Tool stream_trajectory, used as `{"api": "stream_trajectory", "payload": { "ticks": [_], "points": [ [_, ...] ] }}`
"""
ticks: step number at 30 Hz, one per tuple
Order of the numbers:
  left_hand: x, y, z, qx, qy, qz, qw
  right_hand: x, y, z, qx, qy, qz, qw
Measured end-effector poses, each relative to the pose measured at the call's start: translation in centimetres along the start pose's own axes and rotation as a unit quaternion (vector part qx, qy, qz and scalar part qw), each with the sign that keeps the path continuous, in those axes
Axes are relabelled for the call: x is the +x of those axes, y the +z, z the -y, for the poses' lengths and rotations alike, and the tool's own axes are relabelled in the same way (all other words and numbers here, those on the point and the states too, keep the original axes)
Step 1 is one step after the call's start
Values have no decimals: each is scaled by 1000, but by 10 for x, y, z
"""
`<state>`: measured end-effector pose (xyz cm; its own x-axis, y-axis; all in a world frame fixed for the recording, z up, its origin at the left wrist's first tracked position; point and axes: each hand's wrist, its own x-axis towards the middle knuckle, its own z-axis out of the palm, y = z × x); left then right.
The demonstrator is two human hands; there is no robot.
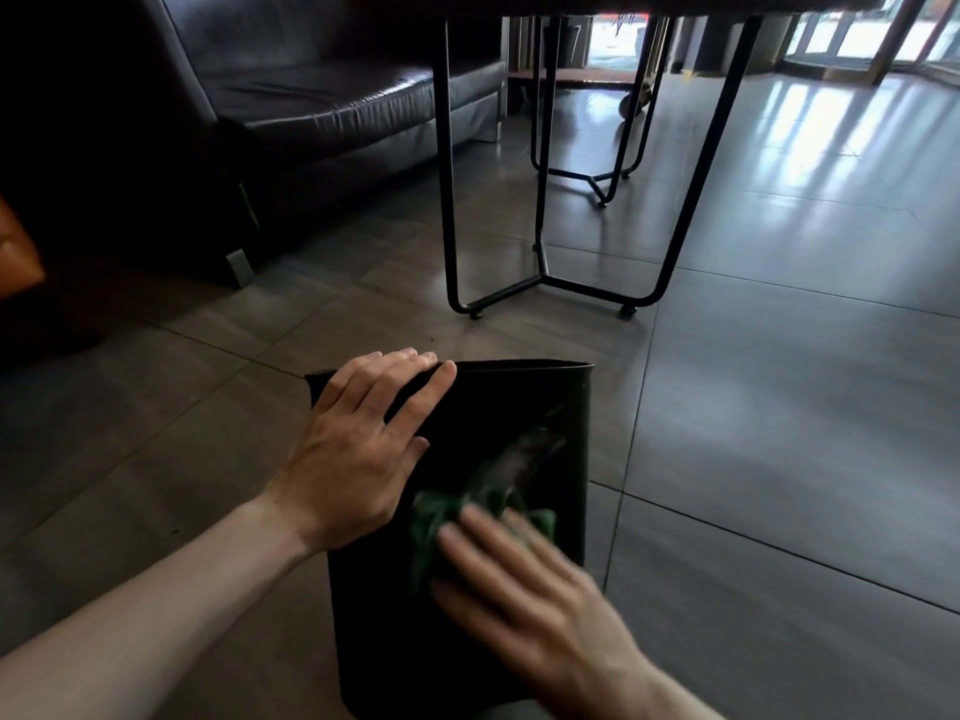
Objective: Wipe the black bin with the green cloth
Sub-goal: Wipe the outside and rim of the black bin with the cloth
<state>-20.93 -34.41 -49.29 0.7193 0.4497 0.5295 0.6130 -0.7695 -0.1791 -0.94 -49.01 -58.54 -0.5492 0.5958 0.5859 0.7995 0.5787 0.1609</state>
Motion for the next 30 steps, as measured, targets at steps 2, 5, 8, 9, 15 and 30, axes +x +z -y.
{"api": "stream_trajectory", "payload": {
  "ticks": [2, 5, 8, 9, 15, 30],
  "points": [
    [0, -1, -1, -5, 6, 0, 1000, -8, 2, 7, -17, -65, 38, 997],
    [7, -2, -3, -6, 11, 2, 1000, 3, -11, -14, 8, 22, 1, 1000],
    [10, -3, -7, 3, 7, 4, 1000, 24, -25, -43, 16, 193, -58, 979],
    [11, -2, -10, 6, 6, 4, 1000, 30, -28, -48, 17, 226, -63, 972],
    [7, -1, -9, 25, 2, 6, 1000, 1, -6, -12, 9, 24, -5, 1000],
    [2, 4, -6, 12, -30, 14, 999, 40, -55, -57, 355, 517, -173, 759]
  ]
}}
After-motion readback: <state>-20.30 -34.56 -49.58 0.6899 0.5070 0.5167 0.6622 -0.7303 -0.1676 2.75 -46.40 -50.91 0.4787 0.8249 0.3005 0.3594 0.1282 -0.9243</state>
